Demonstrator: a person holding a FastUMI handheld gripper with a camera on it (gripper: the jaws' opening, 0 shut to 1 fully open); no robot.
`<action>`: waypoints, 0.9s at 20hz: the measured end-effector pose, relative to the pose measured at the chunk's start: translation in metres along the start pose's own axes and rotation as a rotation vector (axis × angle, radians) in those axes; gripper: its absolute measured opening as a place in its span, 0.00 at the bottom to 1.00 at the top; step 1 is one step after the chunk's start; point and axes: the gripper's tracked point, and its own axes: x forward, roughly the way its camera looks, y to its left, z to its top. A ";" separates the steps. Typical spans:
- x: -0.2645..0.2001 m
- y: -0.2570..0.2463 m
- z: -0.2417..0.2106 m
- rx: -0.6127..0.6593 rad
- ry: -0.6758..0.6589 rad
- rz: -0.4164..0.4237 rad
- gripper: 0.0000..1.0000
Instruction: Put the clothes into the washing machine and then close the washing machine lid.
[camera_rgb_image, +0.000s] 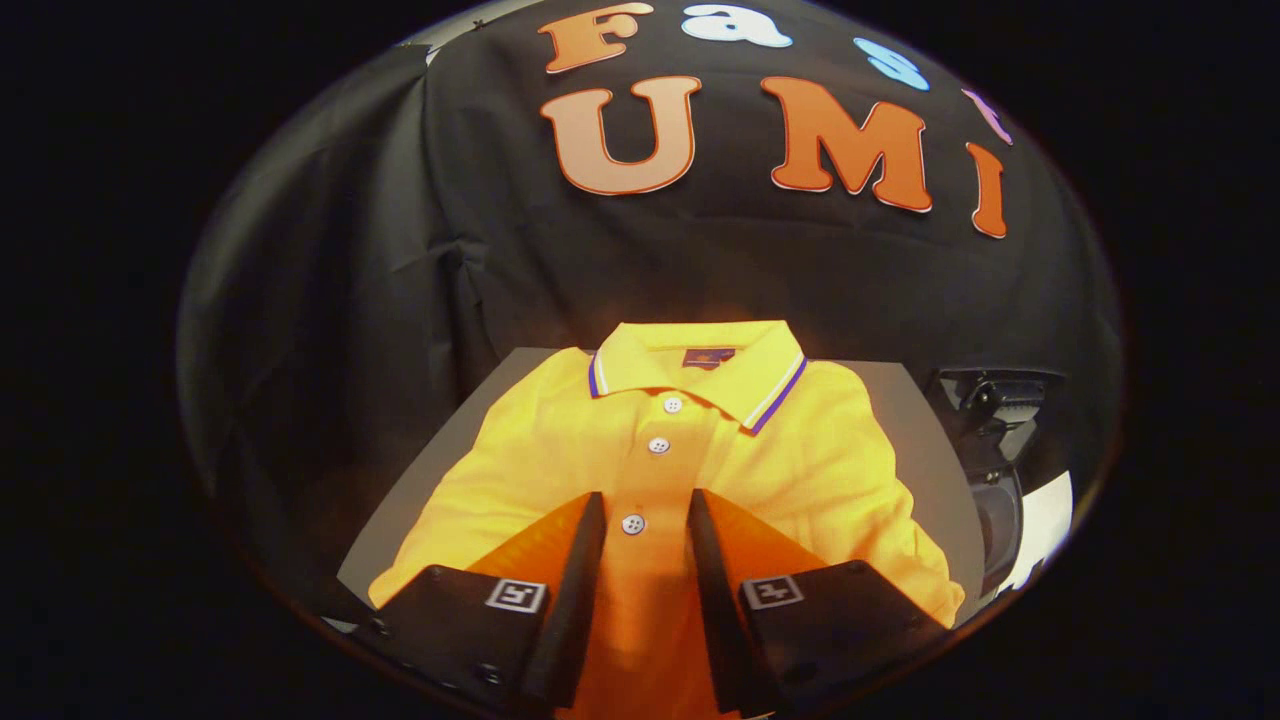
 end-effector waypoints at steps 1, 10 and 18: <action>-0.001 0.000 -0.003 0.026 0.003 0.014 0.40; -0.014 -0.025 -0.005 0.010 0.032 -0.043 0.08; -0.055 -0.032 0.023 0.024 -0.025 -0.020 0.08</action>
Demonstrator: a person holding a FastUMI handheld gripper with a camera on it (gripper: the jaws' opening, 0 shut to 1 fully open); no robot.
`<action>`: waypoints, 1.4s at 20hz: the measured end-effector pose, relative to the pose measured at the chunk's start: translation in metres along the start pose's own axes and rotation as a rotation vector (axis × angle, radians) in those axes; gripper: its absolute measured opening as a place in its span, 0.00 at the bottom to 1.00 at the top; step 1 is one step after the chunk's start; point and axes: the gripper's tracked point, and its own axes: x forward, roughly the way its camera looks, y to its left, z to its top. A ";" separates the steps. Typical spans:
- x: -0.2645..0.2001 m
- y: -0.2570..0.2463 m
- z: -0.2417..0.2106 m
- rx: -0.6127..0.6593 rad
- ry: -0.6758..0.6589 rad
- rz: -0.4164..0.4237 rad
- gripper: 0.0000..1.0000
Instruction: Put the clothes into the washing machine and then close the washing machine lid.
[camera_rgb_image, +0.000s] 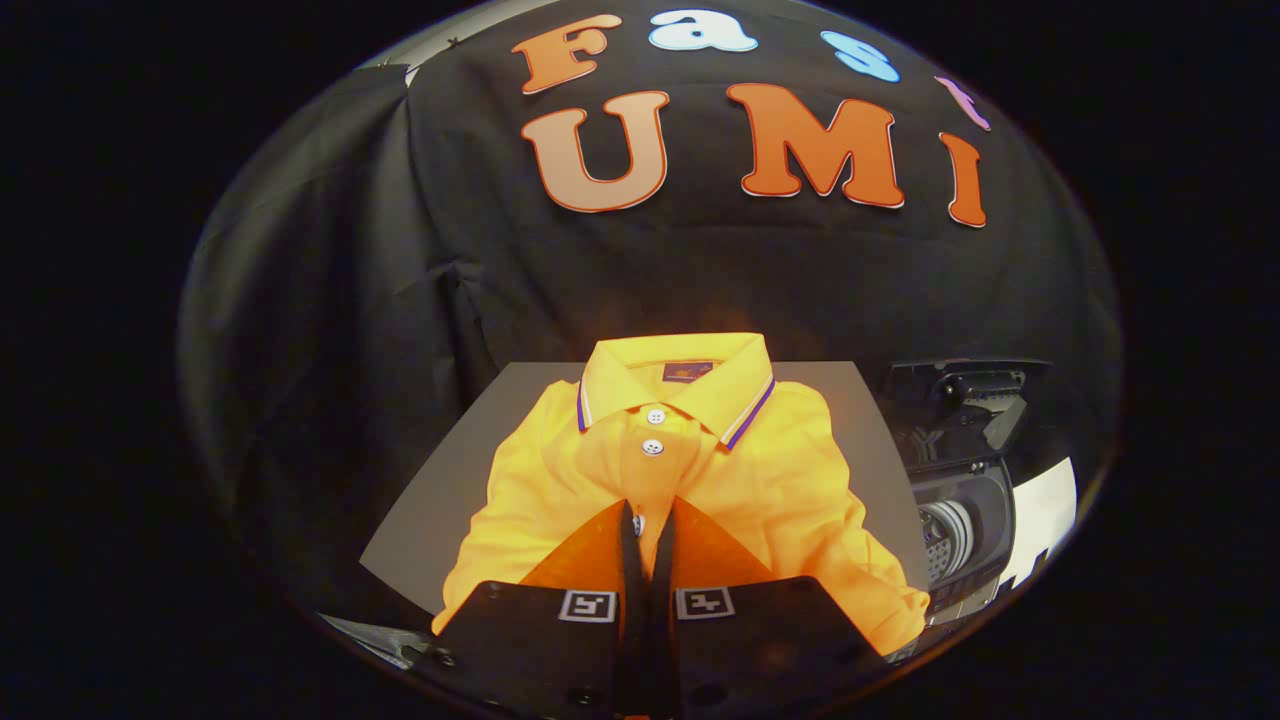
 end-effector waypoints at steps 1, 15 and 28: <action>-0.002 -0.004 0.003 0.009 -0.012 -0.003 0.08; -0.087 -0.149 0.061 0.135 -0.189 -0.147 0.08; -0.079 -0.347 0.044 0.199 -0.141 -0.245 0.08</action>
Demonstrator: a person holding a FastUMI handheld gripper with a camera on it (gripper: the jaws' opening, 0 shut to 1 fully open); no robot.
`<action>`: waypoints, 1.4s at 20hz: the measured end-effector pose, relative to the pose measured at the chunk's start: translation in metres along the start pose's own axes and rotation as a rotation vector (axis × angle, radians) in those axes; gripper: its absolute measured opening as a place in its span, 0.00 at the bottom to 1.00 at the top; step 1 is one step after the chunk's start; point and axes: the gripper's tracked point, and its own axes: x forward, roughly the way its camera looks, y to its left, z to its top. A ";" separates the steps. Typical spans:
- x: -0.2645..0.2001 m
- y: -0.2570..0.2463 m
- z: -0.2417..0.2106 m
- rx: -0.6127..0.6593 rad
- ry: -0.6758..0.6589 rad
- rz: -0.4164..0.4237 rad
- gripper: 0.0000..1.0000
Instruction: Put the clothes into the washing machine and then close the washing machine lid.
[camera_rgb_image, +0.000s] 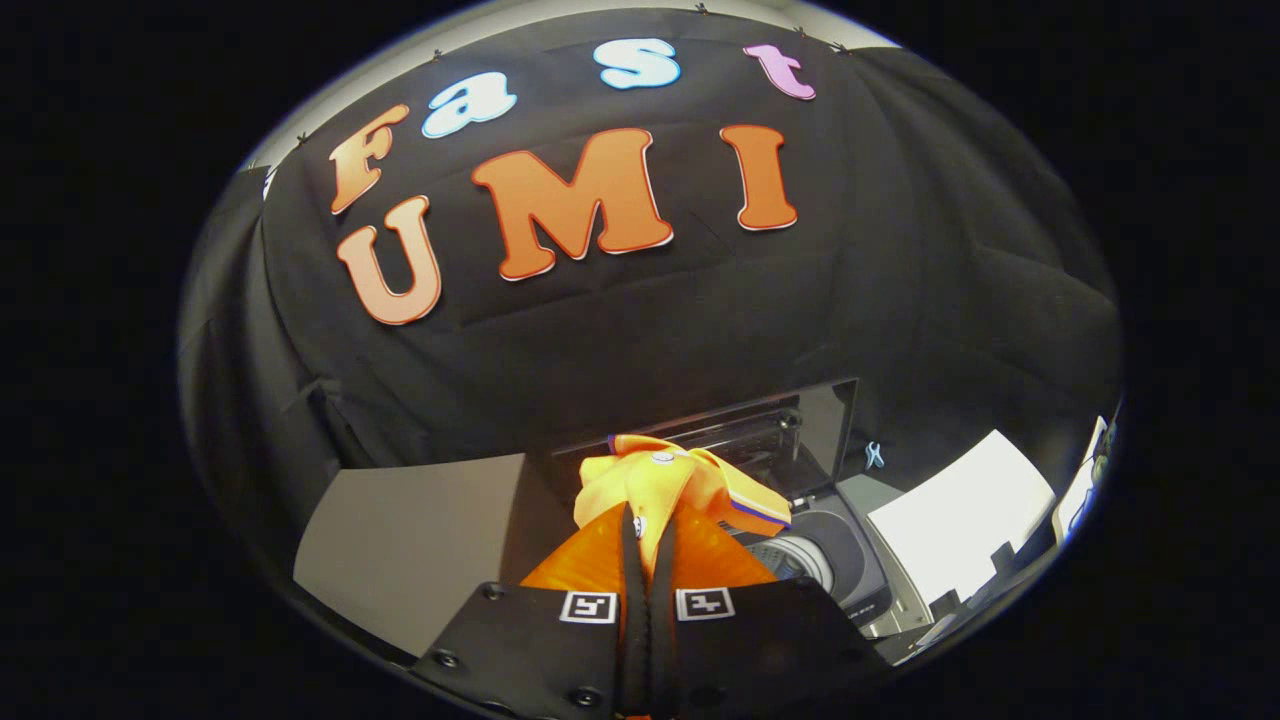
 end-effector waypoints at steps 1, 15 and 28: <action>0.008 -0.010 -0.001 0.006 0.007 0.004 0.08; 0.128 -0.098 -0.138 0.014 0.243 0.035 0.08; 0.199 -0.131 -0.261 0.023 0.450 -0.080 0.08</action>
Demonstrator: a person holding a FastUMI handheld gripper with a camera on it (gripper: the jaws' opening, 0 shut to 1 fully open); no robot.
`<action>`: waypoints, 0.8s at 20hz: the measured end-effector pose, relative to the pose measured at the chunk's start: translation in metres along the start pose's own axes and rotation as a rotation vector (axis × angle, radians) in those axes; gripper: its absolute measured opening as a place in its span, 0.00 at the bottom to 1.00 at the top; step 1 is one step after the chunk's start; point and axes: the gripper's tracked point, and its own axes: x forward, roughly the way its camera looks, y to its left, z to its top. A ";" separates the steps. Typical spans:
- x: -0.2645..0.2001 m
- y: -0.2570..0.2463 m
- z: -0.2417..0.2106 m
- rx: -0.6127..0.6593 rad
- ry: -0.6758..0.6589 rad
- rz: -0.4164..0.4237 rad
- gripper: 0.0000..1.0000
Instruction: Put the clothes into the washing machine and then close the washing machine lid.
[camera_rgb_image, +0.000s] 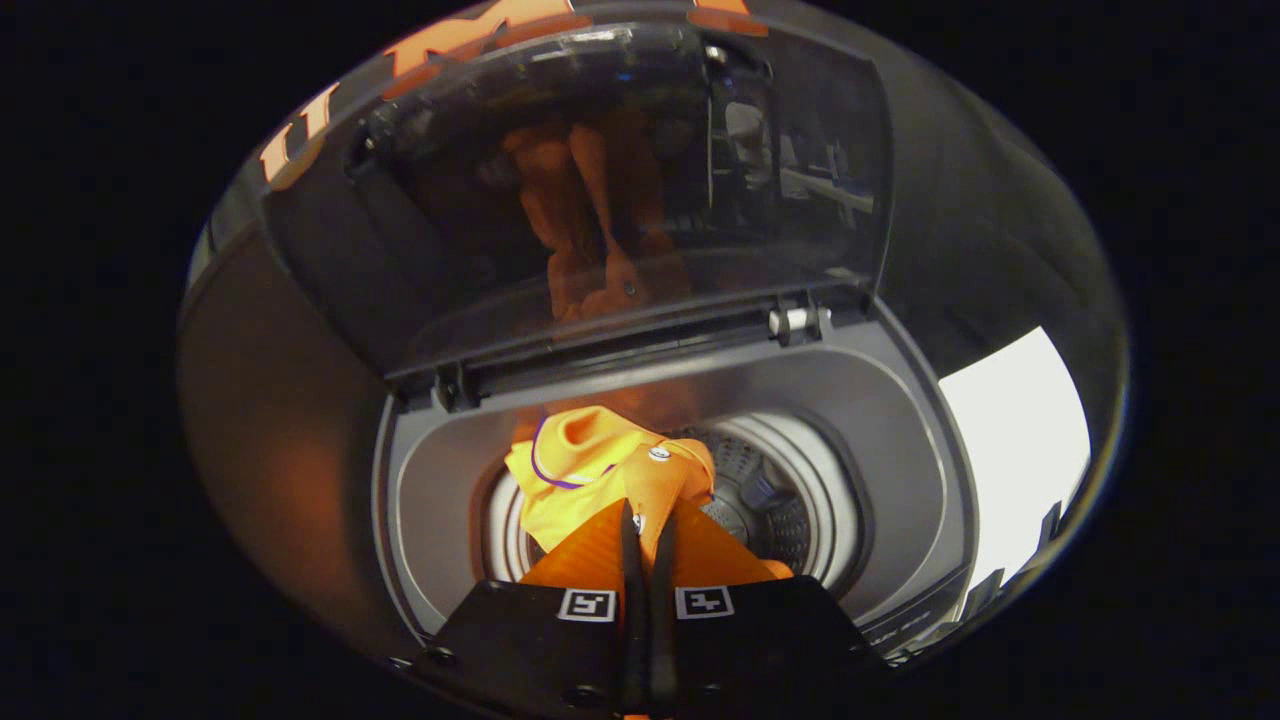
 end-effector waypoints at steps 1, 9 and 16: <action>0.007 -0.002 -0.006 0.008 0.023 -0.014 0.08; 0.031 -0.003 -0.039 0.033 0.171 -0.018 0.19; 0.013 -0.010 -0.046 -0.004 0.184 -0.033 1.00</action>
